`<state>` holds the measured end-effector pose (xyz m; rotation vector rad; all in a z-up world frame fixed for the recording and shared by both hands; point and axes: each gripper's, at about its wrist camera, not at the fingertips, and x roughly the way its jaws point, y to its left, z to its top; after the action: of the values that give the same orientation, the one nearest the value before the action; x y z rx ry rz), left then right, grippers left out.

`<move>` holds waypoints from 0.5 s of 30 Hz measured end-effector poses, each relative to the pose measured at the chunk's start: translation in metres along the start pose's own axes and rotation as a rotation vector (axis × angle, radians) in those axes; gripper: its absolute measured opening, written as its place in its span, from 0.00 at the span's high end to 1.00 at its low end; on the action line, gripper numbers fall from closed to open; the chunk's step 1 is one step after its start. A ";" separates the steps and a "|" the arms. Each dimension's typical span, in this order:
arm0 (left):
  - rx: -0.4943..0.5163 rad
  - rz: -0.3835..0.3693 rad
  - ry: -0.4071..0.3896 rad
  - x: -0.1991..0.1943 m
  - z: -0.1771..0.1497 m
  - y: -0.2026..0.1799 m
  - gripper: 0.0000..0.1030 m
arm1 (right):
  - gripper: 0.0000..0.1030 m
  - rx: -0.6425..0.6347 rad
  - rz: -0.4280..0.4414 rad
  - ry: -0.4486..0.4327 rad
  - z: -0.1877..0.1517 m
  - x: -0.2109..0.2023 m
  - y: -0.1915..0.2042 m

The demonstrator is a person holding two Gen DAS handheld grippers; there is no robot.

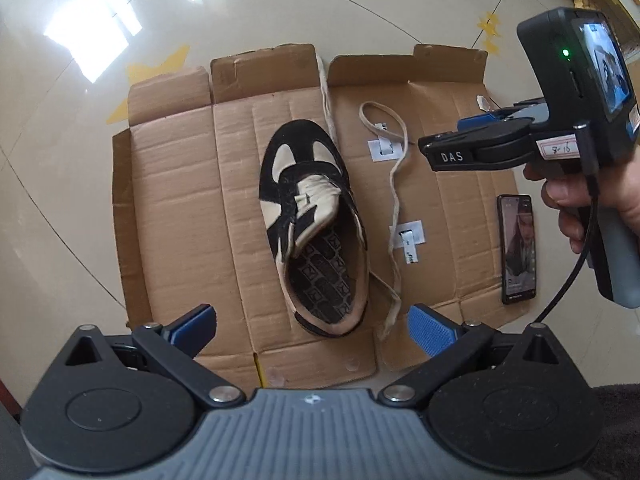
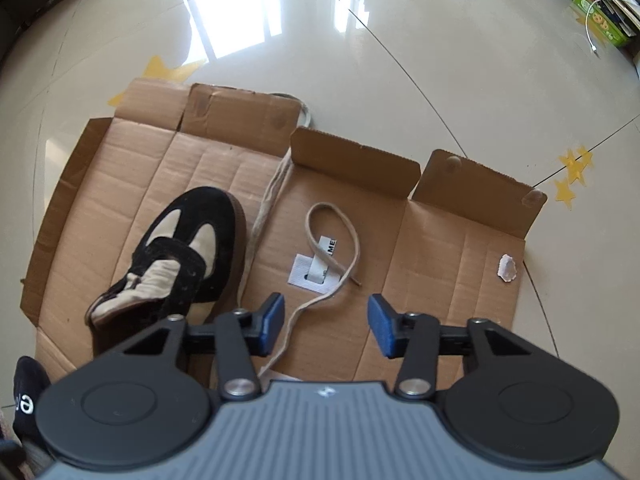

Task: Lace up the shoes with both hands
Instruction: 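Grasp the cream shoelace tip with the right gripper and lift it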

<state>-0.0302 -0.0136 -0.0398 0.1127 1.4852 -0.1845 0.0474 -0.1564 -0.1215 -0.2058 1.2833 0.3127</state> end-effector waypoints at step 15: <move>0.012 -0.030 -0.124 0.064 0.020 0.014 0.01 | 0.69 -0.015 0.025 -0.028 0.013 0.074 -0.011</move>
<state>-0.0028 -0.0070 -0.1020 0.0869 1.3625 -0.2207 0.0814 -0.1543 -0.1897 -0.1974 1.2566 0.3451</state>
